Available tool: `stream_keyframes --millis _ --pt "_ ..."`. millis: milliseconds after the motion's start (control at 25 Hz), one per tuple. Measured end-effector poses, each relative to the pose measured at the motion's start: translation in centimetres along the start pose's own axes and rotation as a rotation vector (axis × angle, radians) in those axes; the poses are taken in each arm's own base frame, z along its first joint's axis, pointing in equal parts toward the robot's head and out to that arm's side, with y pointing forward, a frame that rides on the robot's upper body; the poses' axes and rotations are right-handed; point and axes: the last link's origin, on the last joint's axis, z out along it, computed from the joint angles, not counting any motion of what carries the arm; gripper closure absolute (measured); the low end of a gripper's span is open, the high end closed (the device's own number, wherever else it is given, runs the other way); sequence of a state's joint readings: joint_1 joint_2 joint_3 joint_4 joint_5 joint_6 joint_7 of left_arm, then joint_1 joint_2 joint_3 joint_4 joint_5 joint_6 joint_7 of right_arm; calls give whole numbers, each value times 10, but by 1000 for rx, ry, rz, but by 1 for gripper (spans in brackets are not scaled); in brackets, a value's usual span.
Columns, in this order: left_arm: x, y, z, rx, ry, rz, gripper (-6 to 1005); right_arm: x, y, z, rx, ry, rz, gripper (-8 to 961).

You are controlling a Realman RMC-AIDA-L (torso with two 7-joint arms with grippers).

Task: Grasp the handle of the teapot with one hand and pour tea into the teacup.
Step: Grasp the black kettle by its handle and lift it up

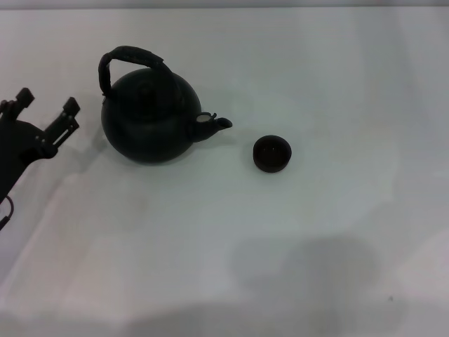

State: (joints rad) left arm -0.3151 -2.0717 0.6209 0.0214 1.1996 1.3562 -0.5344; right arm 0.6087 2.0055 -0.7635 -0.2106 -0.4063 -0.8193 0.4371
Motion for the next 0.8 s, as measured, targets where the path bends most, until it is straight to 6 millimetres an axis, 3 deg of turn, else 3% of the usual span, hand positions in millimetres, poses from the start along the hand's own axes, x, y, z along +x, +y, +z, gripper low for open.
stream_keyframes --millis 800 --pt "14 8 47 -101 -25 76 124 0 0 0 2 -2 -5 110"
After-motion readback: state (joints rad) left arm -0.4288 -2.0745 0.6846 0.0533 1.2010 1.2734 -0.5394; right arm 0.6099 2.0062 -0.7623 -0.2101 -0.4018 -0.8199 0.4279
